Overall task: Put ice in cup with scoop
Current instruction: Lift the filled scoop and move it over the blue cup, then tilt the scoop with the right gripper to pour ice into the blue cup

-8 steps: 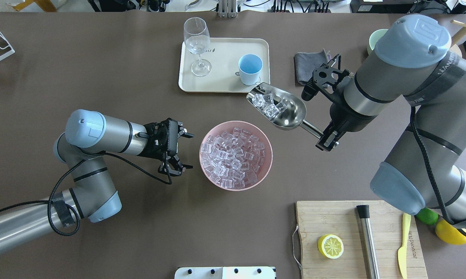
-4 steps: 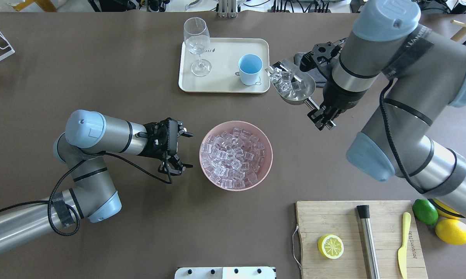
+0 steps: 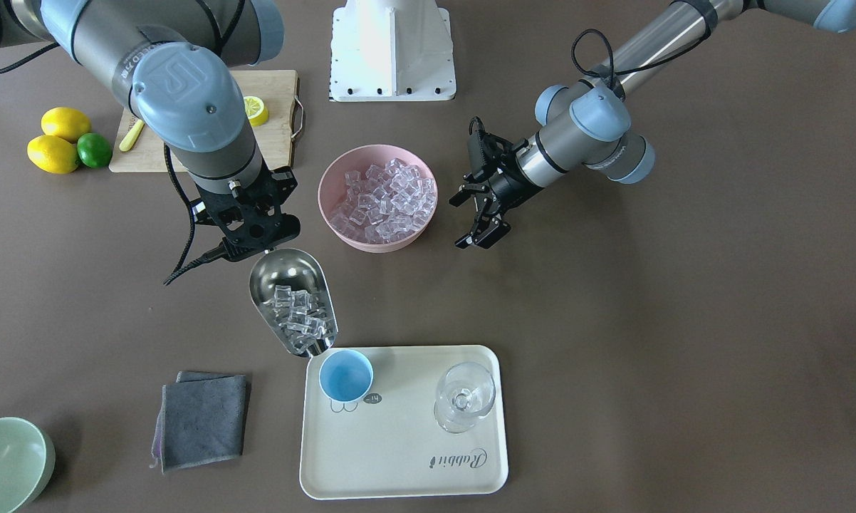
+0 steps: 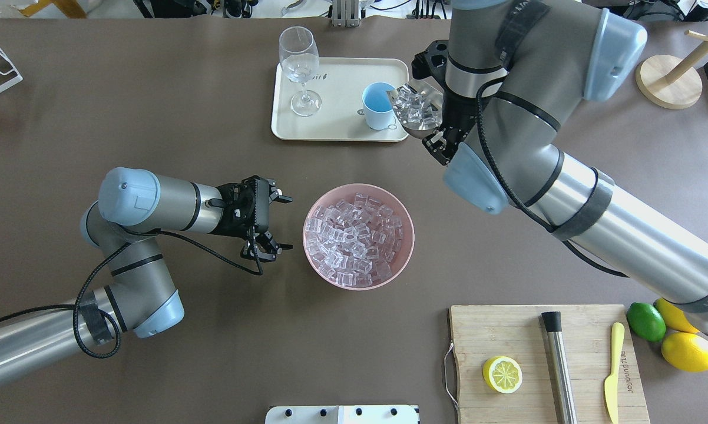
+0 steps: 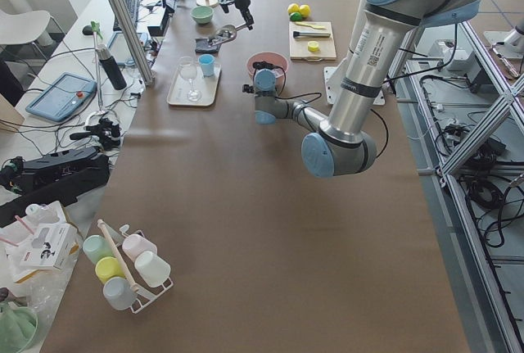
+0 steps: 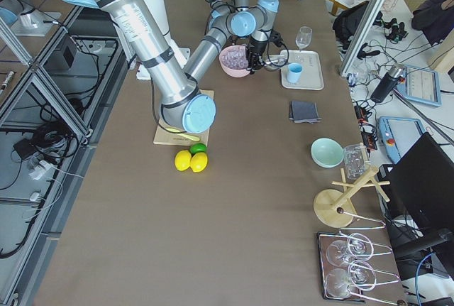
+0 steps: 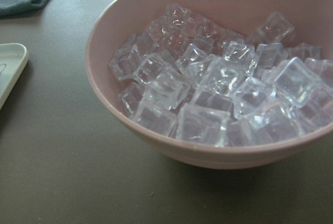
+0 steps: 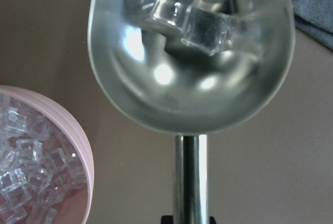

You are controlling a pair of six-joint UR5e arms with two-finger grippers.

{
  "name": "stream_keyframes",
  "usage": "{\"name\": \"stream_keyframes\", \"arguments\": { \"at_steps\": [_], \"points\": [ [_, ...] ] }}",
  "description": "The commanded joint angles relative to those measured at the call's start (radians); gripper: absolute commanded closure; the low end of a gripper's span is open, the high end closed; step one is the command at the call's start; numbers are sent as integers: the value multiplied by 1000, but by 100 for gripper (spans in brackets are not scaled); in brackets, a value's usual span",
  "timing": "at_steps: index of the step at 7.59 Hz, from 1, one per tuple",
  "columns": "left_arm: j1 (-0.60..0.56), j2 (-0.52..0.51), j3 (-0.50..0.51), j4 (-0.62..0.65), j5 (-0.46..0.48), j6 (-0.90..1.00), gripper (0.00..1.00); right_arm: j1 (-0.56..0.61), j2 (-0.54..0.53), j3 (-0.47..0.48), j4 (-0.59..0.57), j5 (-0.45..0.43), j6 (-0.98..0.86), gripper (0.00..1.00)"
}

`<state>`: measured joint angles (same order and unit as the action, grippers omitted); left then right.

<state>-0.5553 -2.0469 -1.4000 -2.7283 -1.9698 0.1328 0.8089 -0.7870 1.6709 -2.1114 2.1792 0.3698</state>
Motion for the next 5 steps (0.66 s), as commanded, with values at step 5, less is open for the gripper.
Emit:
{"name": "stream_keyframes", "arguments": {
  "at_steps": [5],
  "points": [
    [2, 1, 0, -2, 14, 2, 2, 36, 195, -309, -91, 215, -12, 100]
  ]
}}
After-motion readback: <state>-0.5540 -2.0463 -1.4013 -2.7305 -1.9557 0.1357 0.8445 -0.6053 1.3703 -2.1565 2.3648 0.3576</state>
